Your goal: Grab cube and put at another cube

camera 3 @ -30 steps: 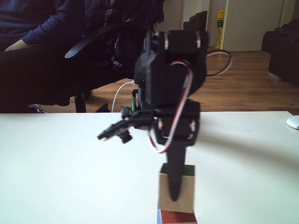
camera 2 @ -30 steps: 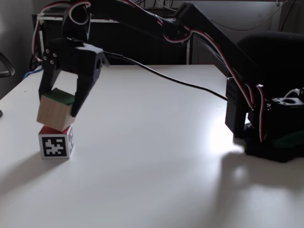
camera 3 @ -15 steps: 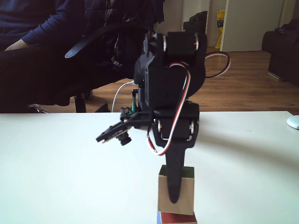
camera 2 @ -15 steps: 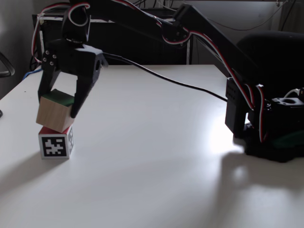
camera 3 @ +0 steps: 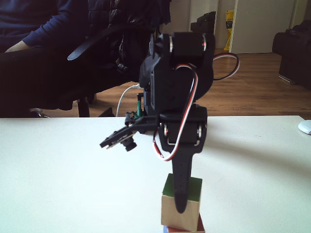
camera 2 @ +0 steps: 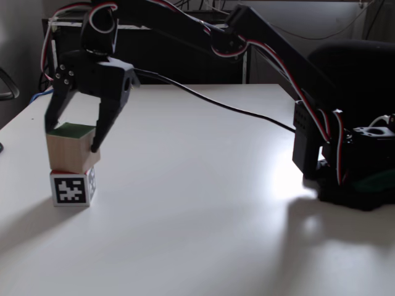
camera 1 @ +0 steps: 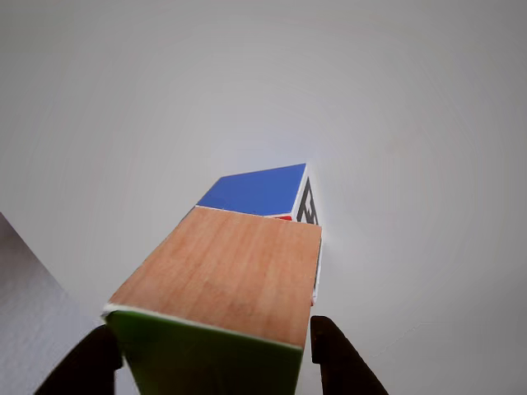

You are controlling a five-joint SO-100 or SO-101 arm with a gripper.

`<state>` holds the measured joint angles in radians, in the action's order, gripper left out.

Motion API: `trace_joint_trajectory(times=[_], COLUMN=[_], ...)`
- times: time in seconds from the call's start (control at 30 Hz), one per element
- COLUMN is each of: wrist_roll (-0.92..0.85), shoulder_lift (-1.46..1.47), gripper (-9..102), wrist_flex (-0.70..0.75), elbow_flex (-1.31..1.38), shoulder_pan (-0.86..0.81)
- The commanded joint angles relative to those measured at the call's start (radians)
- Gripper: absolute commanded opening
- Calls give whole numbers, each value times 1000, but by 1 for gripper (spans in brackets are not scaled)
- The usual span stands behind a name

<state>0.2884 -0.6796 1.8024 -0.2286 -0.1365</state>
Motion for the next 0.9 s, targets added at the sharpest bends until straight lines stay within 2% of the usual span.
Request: trace_joint_trajectory(times=[0.0,0.23,0.4,0.57,0.63,0.73,0.8,0.87], wrist_roll=[9,31,60,48,-12,-143,-169,-170], shoulder_lift=[-17,-112,-431,-1032,-1364,-1890,-2033,-2046], gripper=[40,45,47,47,46,43,41,39], wrist_flex=[5,5,5,-21,-123,-377,-410,-425], elbow_flex=[21,-63,-328,-788,-1095,-1577,-1730,-1839], shoulder_pan=[3,5,49,100,117,117,97,71])
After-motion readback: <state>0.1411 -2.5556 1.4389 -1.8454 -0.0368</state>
